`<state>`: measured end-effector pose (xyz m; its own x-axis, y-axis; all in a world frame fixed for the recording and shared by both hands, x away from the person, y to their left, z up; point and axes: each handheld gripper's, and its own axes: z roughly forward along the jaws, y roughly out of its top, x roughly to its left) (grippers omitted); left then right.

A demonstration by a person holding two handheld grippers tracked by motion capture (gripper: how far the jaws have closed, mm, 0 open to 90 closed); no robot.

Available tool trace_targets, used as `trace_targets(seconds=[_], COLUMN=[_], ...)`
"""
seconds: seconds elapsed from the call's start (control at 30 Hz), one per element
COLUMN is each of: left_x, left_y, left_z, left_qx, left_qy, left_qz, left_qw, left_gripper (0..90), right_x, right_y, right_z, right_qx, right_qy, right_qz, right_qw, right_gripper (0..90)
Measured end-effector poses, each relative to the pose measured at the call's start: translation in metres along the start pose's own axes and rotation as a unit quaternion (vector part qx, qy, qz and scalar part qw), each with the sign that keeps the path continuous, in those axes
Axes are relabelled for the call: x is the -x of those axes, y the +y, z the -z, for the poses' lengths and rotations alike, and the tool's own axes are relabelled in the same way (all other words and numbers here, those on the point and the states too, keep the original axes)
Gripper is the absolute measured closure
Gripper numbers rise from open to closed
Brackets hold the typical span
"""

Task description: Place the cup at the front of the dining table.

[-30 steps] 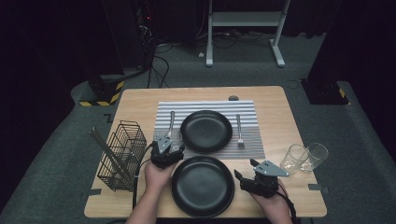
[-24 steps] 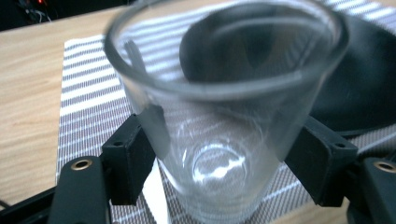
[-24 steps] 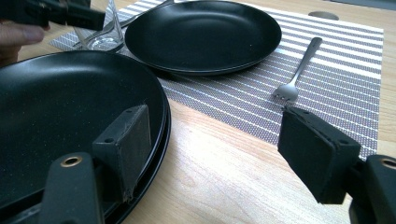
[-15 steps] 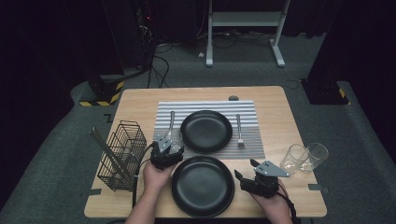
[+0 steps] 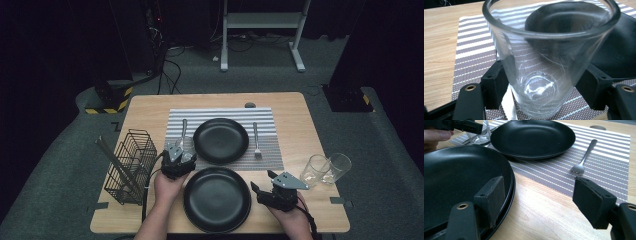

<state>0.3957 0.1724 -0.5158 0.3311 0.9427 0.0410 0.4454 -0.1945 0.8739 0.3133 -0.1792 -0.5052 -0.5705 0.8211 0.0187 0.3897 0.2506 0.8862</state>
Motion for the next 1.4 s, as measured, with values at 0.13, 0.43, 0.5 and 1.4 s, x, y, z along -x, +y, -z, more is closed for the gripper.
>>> trace_targets(seconds=[0.13,0.43,0.5,1.4], left_x=[0.002,0.007,0.006,0.009], left_y=[0.001,-0.003,-0.005,-0.062], left_z=[0.004,0.019,0.025,0.078], left_qx=[-0.001,-0.016,-0.007,-0.09], left_qy=[0.003,0.006,0.001,0.003], left_qz=[-0.001,-0.009,-0.003,-0.052], left_qw=[1.0,0.9998,1.0,0.9946], left_gripper=[28.0,24.5,28.1,53.2], right_x=[0.001,0.005,0.006,-0.002], right_y=[0.0,0.002,0.003,-0.015], right_z=[0.001,-0.002,-0.004,-0.039], right_qx=[0.001,0.002,0.003,-0.087], right_qy=[-0.001,-0.002,0.003,-0.016], right_qz=[0.001,-0.006,-0.01,0.017], right_qw=[1.0,1.0,0.9999,0.9959], right_gripper=[25.8,26.8,28.1,55.0])
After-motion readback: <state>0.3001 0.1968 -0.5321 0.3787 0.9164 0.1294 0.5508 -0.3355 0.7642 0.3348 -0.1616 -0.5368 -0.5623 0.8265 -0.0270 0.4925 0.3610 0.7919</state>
